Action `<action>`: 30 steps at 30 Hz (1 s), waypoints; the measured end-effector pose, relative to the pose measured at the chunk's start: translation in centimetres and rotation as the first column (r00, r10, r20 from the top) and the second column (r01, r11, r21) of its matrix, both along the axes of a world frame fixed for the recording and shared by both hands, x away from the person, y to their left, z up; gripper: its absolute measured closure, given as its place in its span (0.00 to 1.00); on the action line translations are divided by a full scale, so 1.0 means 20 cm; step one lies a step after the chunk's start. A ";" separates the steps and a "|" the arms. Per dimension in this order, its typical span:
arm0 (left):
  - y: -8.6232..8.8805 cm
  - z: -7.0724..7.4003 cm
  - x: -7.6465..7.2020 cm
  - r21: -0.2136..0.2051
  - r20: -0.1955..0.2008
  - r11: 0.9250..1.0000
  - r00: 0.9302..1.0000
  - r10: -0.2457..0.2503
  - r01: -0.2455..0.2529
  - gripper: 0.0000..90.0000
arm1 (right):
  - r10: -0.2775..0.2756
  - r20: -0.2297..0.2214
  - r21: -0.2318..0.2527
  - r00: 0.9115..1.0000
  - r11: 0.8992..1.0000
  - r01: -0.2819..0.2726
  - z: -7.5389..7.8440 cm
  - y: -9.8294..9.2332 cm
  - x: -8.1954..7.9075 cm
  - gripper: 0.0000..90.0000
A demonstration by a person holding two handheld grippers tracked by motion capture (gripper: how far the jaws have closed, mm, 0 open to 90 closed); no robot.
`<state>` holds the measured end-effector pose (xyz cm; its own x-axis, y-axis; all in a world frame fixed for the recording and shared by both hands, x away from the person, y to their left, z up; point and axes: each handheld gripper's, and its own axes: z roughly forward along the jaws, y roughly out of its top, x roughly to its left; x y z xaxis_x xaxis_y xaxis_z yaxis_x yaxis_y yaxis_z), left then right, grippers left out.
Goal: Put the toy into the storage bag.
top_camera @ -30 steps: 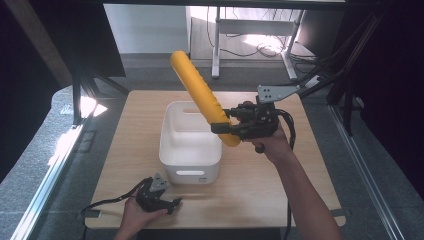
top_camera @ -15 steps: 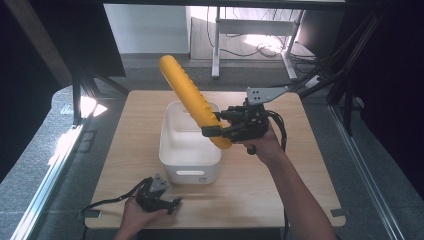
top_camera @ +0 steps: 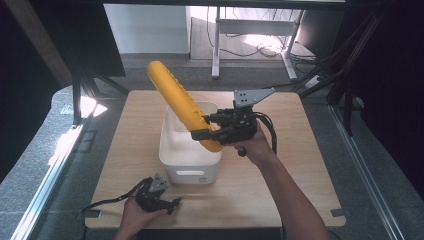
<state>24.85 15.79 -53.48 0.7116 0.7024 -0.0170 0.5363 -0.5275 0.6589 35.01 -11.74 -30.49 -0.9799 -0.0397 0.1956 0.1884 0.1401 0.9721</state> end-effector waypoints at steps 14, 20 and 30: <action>0.00 0.00 0.00 0.000 0.000 1.000 1.000 0.005 -0.005 0.20 | 0.009 -0.031 -0.037 0.999 0.999 -0.011 -0.08 0.03 0.01 0.57; -0.01 -0.01 0.00 0.002 0.000 1.000 1.000 0.005 -0.005 0.20 | 0.011 -0.043 -0.046 0.999 0.999 -0.013 -0.12 0.03 0.02 0.57; -0.01 -0.01 0.00 0.003 0.000 1.000 1.000 0.004 -0.004 0.20 | 0.022 -0.058 -0.060 0.998 0.998 -0.025 -0.17 0.03 0.04 0.57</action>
<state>24.85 15.68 -53.62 0.7089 0.7051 -0.0154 0.5386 -0.5271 0.6573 35.74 -11.07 -33.83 -0.9658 -0.0490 0.2546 0.2399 0.2038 0.9492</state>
